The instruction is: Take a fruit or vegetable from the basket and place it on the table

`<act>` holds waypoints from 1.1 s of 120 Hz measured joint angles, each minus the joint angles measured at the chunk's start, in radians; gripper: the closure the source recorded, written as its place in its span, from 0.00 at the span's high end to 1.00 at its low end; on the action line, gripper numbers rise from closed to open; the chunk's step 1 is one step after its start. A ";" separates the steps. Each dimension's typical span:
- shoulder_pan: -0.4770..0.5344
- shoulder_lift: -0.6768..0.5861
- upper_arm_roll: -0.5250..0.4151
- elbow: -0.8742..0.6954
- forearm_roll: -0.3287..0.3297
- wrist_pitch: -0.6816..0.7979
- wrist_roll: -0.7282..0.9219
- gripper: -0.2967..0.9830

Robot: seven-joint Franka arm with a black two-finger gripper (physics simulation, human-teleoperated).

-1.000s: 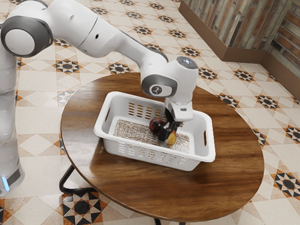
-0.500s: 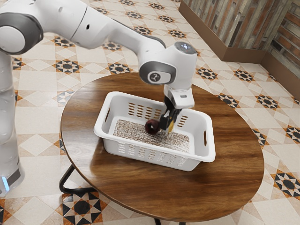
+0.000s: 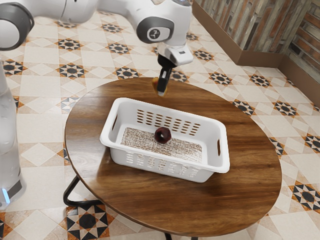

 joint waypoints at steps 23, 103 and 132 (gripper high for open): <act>0.048 -0.016 0.042 0.001 0.001 -0.091 -0.027 0.50; 0.074 -0.001 0.137 0.008 -0.005 -0.096 -0.083 0.64; 0.076 0.004 0.153 0.022 -0.013 -0.103 -0.086 0.74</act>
